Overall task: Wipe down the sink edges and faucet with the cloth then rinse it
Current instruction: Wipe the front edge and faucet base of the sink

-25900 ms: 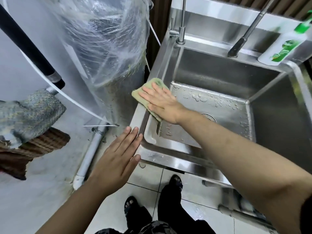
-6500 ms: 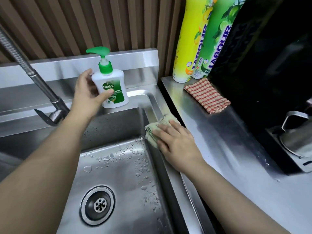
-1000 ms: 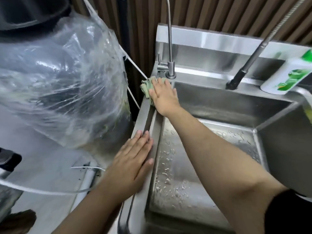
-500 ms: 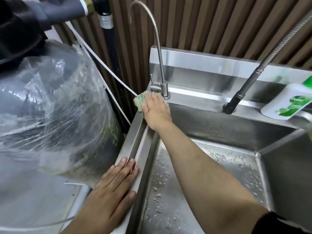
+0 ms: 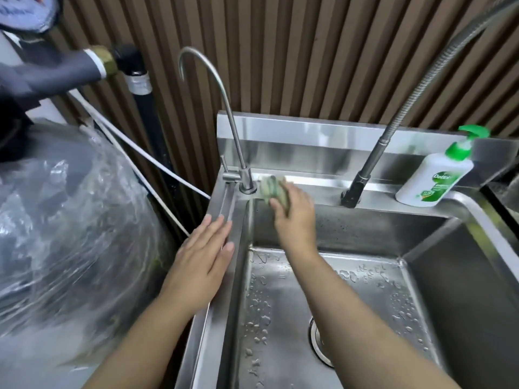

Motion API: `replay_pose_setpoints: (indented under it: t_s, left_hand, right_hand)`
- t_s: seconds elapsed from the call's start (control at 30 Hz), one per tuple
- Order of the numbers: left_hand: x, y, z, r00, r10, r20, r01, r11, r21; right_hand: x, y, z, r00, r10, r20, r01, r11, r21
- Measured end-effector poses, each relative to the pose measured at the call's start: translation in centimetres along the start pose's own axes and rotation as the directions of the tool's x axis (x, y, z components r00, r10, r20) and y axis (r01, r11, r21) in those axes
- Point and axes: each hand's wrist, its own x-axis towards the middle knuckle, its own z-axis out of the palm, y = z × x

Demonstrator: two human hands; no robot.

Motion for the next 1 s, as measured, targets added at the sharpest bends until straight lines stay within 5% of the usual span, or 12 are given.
replay_pose_setpoints:
  t_s: [0.23,0.43,0.53,0.67,0.87,1.0]
  left_hand:
    - [6.4,-1.6,1.5,0.996,-0.022,0.088,0.004,0.98,0.199]
    - [6.6,-2.2,2.4,0.998,-0.017,0.065,0.002,0.972,0.237]
    - [6.7,-2.3,2.5,0.998,-0.009,0.065,-0.006,0.976,0.218]
    - [6.9,-2.3,2.7,0.999,-0.014,0.052,0.003,0.98,0.198]
    - [6.8,-2.6,2.7,0.998,-0.029,0.051,0.02,0.984,0.18]
    - [6.9,-2.8,2.9,0.998,-0.023,0.052,0.014,0.984,0.175]
  right_hand:
    - [5.2,-0.1,2.7,0.943,-0.074,0.325,0.182,0.932,-0.314]
    - [5.6,1.1,2.3,0.934,-0.067,0.352,0.263,0.797,-0.545]
    - [5.3,4.3,-0.4,0.986,0.013,0.165,0.105,0.723,-0.682]
    - [5.2,4.9,-0.8,0.979,0.2,-0.03,-0.168,0.721,-0.672]
    - [4.8,0.9,4.3,0.964,-0.023,0.266,0.157,0.856,-0.492]
    - [5.3,3.4,1.1,0.971,-0.038,0.235,0.17,0.802,-0.572]
